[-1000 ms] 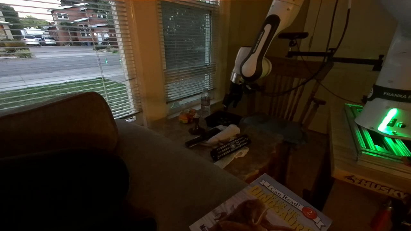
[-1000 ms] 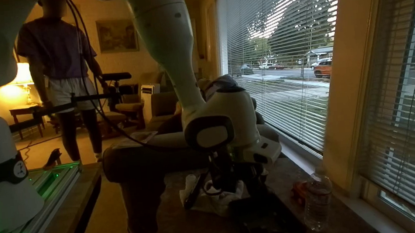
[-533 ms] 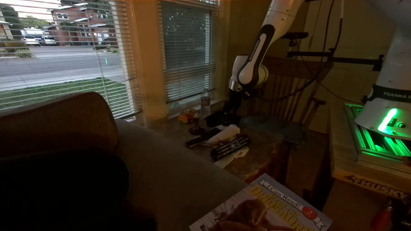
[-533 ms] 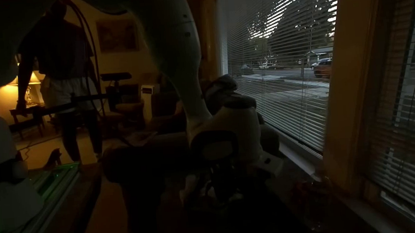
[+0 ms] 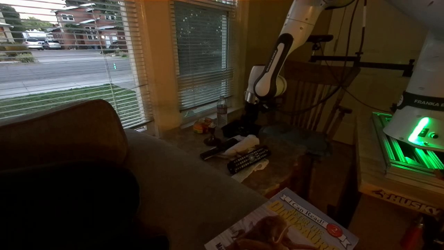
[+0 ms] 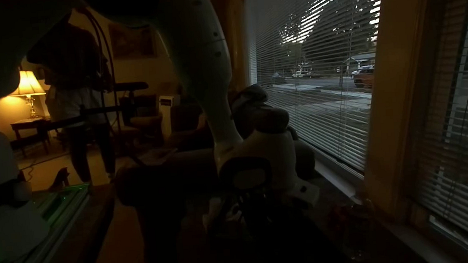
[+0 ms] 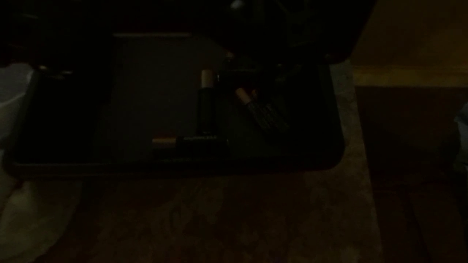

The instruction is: Put the black object into the toy car

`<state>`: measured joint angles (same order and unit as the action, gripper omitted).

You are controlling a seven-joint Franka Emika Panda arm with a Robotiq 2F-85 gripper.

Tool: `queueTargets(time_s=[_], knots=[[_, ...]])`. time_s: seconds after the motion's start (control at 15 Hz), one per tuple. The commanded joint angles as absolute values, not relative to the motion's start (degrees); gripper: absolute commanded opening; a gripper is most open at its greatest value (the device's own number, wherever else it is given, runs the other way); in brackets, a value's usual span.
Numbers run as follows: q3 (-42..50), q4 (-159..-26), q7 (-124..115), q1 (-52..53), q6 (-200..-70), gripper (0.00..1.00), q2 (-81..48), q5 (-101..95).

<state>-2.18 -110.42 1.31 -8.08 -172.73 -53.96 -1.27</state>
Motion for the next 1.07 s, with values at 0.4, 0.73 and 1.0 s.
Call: queueTargets(time_s=[0.4, 0.73, 1.0], knots=[[-3.1, -105.2, 4.2, -8.6, -171.8, 0.84, -58.2, -1.2], [-3.3, -104.4, 4.2, -8.4, -171.7, 0.81, -58.9, -1.1], [-3.7, -104.0, 4.2, -8.7, -171.6, 0.80, -59.2, -1.0]])
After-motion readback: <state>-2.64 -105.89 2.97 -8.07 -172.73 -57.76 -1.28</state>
